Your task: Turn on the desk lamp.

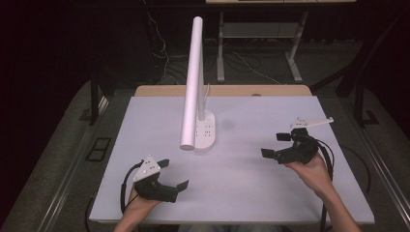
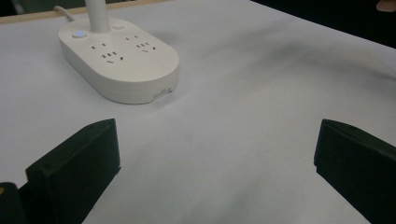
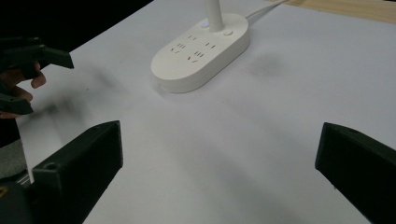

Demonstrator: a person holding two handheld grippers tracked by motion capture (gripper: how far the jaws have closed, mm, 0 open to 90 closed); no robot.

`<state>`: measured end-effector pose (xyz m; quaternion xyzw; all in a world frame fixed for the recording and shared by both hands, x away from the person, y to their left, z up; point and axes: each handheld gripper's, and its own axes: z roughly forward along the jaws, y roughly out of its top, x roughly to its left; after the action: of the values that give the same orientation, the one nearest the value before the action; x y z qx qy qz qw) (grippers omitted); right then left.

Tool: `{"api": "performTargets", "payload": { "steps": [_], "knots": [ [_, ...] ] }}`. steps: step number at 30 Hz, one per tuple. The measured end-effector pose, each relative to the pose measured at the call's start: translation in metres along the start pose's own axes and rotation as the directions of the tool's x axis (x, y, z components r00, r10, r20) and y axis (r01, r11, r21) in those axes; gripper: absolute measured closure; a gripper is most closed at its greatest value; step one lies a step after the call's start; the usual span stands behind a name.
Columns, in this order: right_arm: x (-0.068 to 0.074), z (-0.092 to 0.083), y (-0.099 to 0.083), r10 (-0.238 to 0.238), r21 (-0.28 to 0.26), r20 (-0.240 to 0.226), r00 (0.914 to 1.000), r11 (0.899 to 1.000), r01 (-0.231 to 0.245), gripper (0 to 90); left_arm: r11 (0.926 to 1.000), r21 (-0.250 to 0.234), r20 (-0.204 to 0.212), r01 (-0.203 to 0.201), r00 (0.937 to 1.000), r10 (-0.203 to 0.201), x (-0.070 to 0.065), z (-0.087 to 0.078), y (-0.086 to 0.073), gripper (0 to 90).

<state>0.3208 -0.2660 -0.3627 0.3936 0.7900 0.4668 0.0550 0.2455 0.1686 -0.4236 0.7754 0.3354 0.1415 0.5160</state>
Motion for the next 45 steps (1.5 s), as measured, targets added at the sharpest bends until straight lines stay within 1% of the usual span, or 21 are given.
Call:
{"api": "performTargets", "payload": {
  "steps": [1,3,7,10,15,17,21,33,42,45],
  "knots": [
    [-0.002,0.001,0.002,-0.005,0.001,0.000,1.0000,1.000,0.005,0.2,1.0000,0.002,0.000,-0.001,1.0000,0.001,0.000,0.000,0.000,0.0],
    [-0.003,0.004,0.007,0.000,0.005,-0.001,1.0000,1.000,0.000,0.2,1.0000,0.004,0.003,-0.005,1.0000,0.005,0.000,0.000,0.000,0.0],
    [-0.006,0.010,0.018,-0.011,0.026,-0.002,0.9999,1.000,0.011,0.2,1.0000,0.003,0.004,-0.006,1.0000,0.006,0.000,0.000,0.000,0.0],
    [-0.006,0.015,0.025,-0.016,0.033,-0.003,0.9999,0.999,0.016,0.3,1.0000,0.000,0.001,0.001,1.0000,-0.001,0.000,0.000,0.000,0.0],
    [-0.010,0.024,0.033,-0.027,0.044,0.003,0.9996,0.999,0.027,0.3,1.0000,0.000,0.001,-0.001,1.0000,0.001,0.001,0.000,0.000,0.0],
    [-0.011,0.029,0.036,-0.019,0.048,0.004,0.9998,0.999,0.019,0.3,1.0000,0.001,0.001,-0.001,1.0000,0.001,0.001,0.000,0.000,0.0],
    [-0.015,0.035,0.040,-0.019,0.062,0.011,0.9998,0.998,0.018,0.3,1.0000,0.002,0.001,-0.001,1.0000,0.001,0.001,0.000,0.000,0.0],
    [-0.026,0.054,0.052,0.003,0.072,0.023,0.9997,0.997,-0.005,0.3,1.0000,0.001,0.001,-0.001,1.0000,0.001,0.001,0.000,0.000,0.0],
    [-0.030,0.067,0.062,0.024,0.081,0.030,0.9993,0.996,-0.026,0.3,1.0000,0.001,0.007,-0.007,0.9999,0.007,0.000,0.000,0.000,0.0],
    [-0.031,0.072,0.064,0.022,0.086,0.031,0.9993,0.996,-0.024,0.3,1.0000,0.000,0.008,-0.007,0.9999,0.007,0.000,0.000,0.000,0.0]
  ]
}}
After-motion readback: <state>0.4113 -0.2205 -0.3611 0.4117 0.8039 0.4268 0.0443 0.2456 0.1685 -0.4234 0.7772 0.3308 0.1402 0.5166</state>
